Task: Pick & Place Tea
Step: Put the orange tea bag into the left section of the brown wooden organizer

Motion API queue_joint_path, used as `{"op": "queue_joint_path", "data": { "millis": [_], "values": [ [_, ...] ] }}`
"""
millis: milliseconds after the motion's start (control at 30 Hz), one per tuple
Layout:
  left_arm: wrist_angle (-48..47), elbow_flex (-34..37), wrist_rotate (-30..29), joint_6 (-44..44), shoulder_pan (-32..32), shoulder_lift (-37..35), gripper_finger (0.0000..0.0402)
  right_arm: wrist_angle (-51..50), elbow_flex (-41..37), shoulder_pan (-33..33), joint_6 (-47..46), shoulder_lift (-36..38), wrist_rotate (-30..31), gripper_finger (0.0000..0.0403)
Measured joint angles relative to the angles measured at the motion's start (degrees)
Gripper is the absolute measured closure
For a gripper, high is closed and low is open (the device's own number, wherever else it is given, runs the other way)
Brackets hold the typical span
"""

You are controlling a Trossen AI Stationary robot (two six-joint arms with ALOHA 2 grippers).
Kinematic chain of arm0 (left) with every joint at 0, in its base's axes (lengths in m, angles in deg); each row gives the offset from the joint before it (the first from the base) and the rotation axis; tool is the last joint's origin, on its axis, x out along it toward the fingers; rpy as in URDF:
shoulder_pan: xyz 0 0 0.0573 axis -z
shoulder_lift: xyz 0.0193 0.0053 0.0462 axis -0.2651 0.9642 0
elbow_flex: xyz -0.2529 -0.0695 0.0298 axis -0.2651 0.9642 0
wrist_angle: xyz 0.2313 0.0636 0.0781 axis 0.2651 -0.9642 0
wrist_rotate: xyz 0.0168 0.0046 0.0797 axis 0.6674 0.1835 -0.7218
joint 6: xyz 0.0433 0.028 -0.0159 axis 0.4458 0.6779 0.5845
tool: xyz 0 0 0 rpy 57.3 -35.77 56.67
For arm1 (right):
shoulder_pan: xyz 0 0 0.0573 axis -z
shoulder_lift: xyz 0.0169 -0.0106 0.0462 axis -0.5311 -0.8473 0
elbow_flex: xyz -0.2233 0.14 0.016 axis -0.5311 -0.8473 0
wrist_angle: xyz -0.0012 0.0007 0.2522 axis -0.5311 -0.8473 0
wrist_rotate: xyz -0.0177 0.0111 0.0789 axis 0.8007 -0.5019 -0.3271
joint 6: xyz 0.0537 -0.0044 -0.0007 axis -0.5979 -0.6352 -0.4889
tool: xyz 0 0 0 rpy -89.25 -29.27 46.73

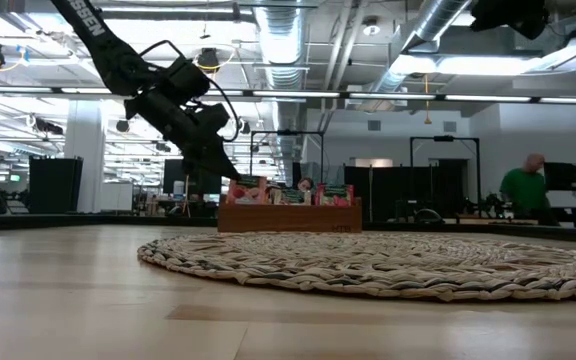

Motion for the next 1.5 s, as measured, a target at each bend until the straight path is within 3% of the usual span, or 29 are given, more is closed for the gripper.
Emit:
{"op": "queue_joint_path", "data": {
  "millis": [433,1033,1233,1500],
  "values": [
    [4.06,0.02,-0.6,-3.61,0.57,4.61,0.0401,7.27,-8.61,-1.21,-2.48,5.47,1.11,0.0306],
    [4.0,0.02,-0.72,-8.75,0.59,4.59,0.0401,7.45,-8.84,-1.14,-2.57,5.67,1.01,0.0306],
    [3.88,0.02,2.72,-7.26,0.59,4.54,0.0401,7.45,-8.84,-1.14,-2.54,5.64,1.01,0.0306],
    [3.31,0.02,3.08,-7.85,0.59,4.52,0.0379,7.45,-8.84,-1.14,-2.57,5.64,0.99,0.0306]
  ]
}}
